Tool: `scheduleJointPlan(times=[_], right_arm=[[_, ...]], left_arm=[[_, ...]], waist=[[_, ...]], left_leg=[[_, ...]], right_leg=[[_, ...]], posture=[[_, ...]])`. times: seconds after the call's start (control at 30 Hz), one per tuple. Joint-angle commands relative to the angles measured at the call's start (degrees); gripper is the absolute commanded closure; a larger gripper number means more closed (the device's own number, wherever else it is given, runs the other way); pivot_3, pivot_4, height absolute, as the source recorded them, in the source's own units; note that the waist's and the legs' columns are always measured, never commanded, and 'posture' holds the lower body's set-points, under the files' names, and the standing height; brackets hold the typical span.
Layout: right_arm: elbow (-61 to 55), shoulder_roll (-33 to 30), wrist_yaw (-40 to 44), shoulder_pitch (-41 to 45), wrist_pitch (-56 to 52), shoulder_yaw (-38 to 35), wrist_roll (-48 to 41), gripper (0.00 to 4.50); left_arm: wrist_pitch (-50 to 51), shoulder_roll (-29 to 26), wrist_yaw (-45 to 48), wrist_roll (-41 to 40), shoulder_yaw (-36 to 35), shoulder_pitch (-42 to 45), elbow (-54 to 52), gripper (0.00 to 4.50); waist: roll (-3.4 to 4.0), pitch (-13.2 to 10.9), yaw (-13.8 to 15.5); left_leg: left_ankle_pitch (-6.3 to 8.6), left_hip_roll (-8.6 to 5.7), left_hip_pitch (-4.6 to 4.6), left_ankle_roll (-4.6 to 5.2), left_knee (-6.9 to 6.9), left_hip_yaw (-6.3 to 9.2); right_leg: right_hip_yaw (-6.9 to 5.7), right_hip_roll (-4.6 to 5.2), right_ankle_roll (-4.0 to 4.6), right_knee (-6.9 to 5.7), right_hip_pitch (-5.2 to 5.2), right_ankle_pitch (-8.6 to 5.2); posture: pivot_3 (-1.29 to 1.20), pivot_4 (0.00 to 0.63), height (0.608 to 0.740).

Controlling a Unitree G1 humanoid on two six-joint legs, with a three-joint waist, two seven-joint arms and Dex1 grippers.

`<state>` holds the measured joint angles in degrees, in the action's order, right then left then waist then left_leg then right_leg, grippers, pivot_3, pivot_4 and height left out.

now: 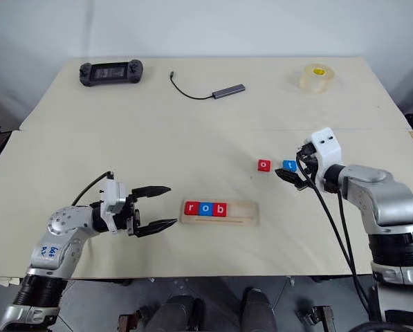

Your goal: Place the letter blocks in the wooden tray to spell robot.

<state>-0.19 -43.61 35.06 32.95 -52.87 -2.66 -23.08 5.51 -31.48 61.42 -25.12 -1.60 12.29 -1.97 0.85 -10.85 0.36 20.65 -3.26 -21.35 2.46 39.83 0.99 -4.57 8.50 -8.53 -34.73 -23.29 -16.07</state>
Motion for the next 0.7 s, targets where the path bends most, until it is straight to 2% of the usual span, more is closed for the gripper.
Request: scheduleJointPlan(times=[0.03,0.23,0.4,0.5,0.7], right_arm=[[-0.2,0.2,0.2,0.8,-0.5,-0.3,0.5,0.03],[-0.3,0.9,0.2,2.6,-2.0,-1.0,0.1,0.03],[-1.2,5.0,-3.7,7.0,-12.2,1.2,-0.2,0.03],[-0.7,9.6,-8.5,9.0,-15.4,-0.2,0.6,0.03],[3.3,19.0,-18.1,10.2,-13.5,-2.0,4.3,0.03]], left_arm=[[-0.2,-0.1,-0.8,-0.9,-1.3,-1.1,-2.7,0.00],[-0.4,0.1,-1.9,-0.8,-1.4,-1.8,-3.4,0.00],[-0.4,0.2,-2.4,-0.6,-1.1,-2.0,-3.7,0.00],[-0.5,0.2,-2.6,-0.5,-1.2,-1.9,-3.8,0.00],[-0.7,-0.1,-3.2,-0.7,-1.9,-2.8,-4.4,0.00]], waist=[[0.00,0.0,0.0],[0.00,0.0,-0.3],[0.00,0.0,-0.5],[0.00,0.0,-0.5],[0.00,0.0,-0.4]], left_leg=[[0.00,-0.01,-0.02,0.00,0.00,-0.01],[-0.01,-0.01,-0.03,0.01,0.02,-0.08],[-0.01,0.02,-0.02,0.00,0.08,-0.12],[-0.01,0.02,-0.03,0.00,0.08,-0.11],[-0.01,-0.03,-0.03,0.00,0.08,-0.12]], right_leg=[[0.00,0.00,0.00,0.00,-0.01,0.00],[0.03,-0.01,-0.01,-0.04,-0.05,0.00],[0.08,-0.03,-0.01,-0.13,-0.08,0.00],[0.09,-0.02,-0.01,-0.15,-0.10,0.00],[0.12,-0.02,0.00,-0.26,-0.17,0.00]], posture=[[0.00,0.150,0.740],[0.00,0.150,0.740],[0.00,0.150,0.740],[0.00,0.150,0.740],[0.00,0.150,0.740]])
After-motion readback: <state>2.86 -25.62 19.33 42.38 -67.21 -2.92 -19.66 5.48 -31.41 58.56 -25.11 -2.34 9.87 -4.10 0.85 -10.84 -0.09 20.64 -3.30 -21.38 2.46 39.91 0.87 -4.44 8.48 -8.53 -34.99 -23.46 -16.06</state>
